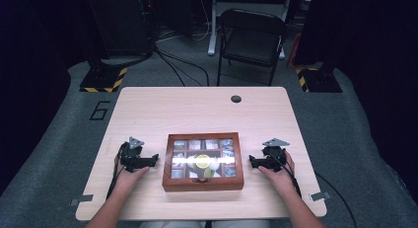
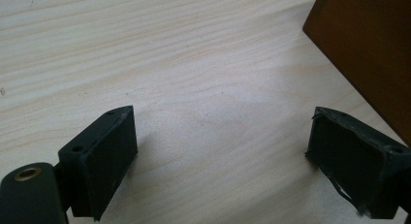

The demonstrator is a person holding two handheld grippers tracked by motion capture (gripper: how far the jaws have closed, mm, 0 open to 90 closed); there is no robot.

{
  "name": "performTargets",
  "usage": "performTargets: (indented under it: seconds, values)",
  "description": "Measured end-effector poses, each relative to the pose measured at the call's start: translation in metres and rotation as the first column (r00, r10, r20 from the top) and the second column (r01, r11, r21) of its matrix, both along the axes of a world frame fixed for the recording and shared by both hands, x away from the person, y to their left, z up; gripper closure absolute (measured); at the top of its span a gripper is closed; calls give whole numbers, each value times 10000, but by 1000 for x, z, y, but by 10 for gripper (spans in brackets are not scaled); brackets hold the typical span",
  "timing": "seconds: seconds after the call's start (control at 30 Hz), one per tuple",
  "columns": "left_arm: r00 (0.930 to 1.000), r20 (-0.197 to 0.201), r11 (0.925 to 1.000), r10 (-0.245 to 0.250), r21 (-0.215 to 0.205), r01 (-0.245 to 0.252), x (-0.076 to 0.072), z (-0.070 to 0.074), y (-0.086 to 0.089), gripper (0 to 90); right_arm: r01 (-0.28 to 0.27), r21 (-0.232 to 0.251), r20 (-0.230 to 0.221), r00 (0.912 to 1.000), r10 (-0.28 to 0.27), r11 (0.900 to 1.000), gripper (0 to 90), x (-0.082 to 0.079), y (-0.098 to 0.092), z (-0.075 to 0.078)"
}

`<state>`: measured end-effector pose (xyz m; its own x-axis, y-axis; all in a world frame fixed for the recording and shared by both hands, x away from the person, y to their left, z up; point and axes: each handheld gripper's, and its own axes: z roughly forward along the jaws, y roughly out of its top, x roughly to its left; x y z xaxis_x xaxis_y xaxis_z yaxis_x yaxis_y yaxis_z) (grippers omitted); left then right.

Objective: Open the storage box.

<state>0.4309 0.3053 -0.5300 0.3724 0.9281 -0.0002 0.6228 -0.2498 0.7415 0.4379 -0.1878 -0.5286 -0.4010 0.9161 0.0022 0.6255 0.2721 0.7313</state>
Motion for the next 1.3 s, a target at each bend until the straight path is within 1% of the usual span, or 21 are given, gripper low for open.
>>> performTargets:
  seconds: [0.1, 0.13, 0.17, 0.2, 0.27, 0.3, 0.37, 0.4, 0.47, 0.5, 0.63, 0.73, 0.83, 0.9, 0.97, 1.03, 1.07, 1.1, 1.17, 1.23, 1.3]
  values:
    - [10000, 62, 10000, -26, -37, 26, 0, 0, 0, 111, 51, 20, 6, 10000, -51, 10000, 70, 0, 0, 0]
    - [10000, 53, 10000, 7, -63, -7, 0, 1, 0, 145, 42, 22, 21, 10000, -42, 10000, 71, 0, 0, 0]
    - [10000, -64, 9999, 73, -96, -73, -1, 2, 0, 164, 27, 15, 13, 10000, -27, 10000, 75, 0, 0, 0]
    - [9999, -28, 9998, 131, -143, -132, -1, 3, 0, 177, -1, 20, 11, 10000, 1, 10000, 100, 0, 0, 0]
    - [9997, -189, 9996, 138, -240, -143, -1, 5, 1, 211, -80, -14, 34, 10000, 80, 10000, 157, 0, -1, 2]
    - [9994, -289, 9986, 197, -494, -212, -2, 6, 2, 220, -76, -17, 5, 10000, 76, 10000, 174, 0, -1, 3]
    - [9992, -342, 9977, 192, -648, -214, -3, 8, 2, 234, -8, 92, -111, 9999, 9, 10000, 244, 0, -2, 5]
    - [9993, -346, 9971, 104, -747, -129, -4, 10, 2, 241, -30, 116, -172, 9998, 32, 9999, 253, -1, -2, 6]
    - [9990, -448, 9954, -65, -956, 22, -6, 13, 1, 260, -174, 122, -116, 9998, 176, 9998, 294, -2, -4, 11]
    - [9991, -399, 9950, -112, -992, 72, -8, 14, -1, 264, -148, 194, -64, 9999, 149, 9997, 310, -3, -3, 12]
    - [9975, -501, 9936, -494, -1043, 440, -14, 19, -6, 288, -615, -52, -33, 9981, 615, 9981, 365, -10, -1, 20]
    - [9969, -472, 9930, -624, -1030, 573, -18, 23, -8, 296, -859, -347, -65, 9963, 857, 9957, 369, -15, 2, 23]
    - [9964, -419, 9916, -738, -1091, 689, -22, 29, -9, 302, -901, -372, 66, 9959, 904, 9952, 370, -20, 5, 27]
    - [9969, -327, 9907, -710, -1185, 667, -25, 32, -8, 303, -998, -334, 109, 9949, 1002, 9944, 359, -22, 5, 30]
    - [9976, -267, 9893, -639, -1333, 598, -27, 35, -8, 302, -891, -180, 77, 9960, 892, 9959, 359, -23, 5, 32]
    - [9974, -338, 9878, -641, -1443, 586, -30, 38, -7, 302, -953, -126, 101, 9954, 954, 9954, 359, -25, 5, 34]
    - [9977, -282, 9871, -617, -1500, 568, -31, 39, -6, 300, -942, -56, 72, 9955, 942, 9955, 358, -26, 5, 36]
    - [9979, -261, 9868, -593, -1525, 546, -32, 40, -6, 300, -937, -63, 108, 9955, 937, 9956, 357, -27, 4, 37]
    - [9980, -224, 9871, -592, -1500, 552, -35, 43, -7, 299, -880, 105, 107, 9961, 879, 9961, 357, -30, 5, 39]
    - [9980, -143, 9862, -608, -1549, 578, -38, 45, -9, 302, -930, 264, 98, 9956, 927, 9953, 363, -33, 6, 42]
    - [9972, -169, 9857, -732, -1535, 697, -42, 47, -11, 304, -1054, 272, 165, 9943, 1050, 9941, 373, -37, 7, 44]
